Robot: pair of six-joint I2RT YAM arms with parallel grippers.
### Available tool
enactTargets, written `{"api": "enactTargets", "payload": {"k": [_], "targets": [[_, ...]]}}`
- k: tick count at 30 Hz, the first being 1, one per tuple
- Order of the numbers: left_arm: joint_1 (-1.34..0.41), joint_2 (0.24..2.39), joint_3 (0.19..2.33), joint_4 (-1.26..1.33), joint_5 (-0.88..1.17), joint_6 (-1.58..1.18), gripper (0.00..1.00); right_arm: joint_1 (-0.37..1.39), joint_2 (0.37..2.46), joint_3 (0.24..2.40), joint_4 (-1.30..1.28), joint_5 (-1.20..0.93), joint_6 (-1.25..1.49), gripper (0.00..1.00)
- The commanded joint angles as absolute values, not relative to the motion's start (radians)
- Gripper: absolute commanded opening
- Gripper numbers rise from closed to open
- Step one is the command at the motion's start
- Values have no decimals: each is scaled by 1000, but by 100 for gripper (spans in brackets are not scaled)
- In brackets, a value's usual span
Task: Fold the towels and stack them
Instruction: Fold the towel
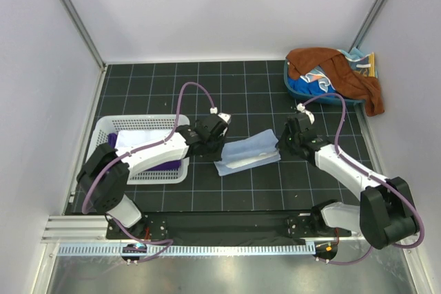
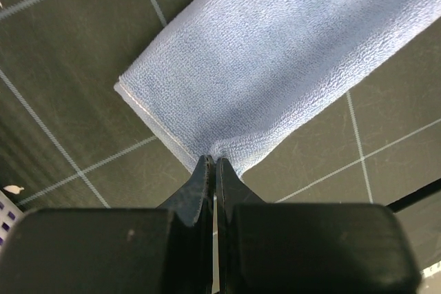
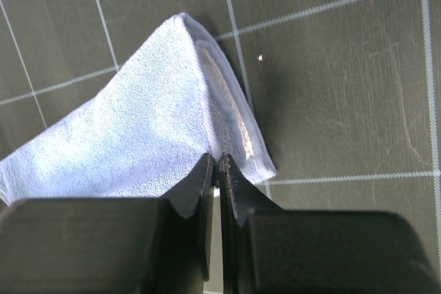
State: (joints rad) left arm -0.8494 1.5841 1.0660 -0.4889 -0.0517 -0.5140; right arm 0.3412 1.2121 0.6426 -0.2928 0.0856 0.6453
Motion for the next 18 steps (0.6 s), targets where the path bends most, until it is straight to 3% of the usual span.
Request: {"api": "enactTargets", "payload": {"k": [1,5,9,11,18], "targets": [[-854,1586,1049,-477,-71,-535,0,351,1167,629,-261,81,632,9],[-864,1595,1046,-477,-66,-540,2,357,1167,617,-258,78,630,13],[-868,1580,1043,-483,-67,-548,21,356,1167,614,-264,80,630,32],[-868,1554,1048,-492,-64,-548,29,356,1160,620,-282,78,629,37],[-868,1482,1109,-557,-58,-558,29,359,1094,699,-385,104,618,40]]}}
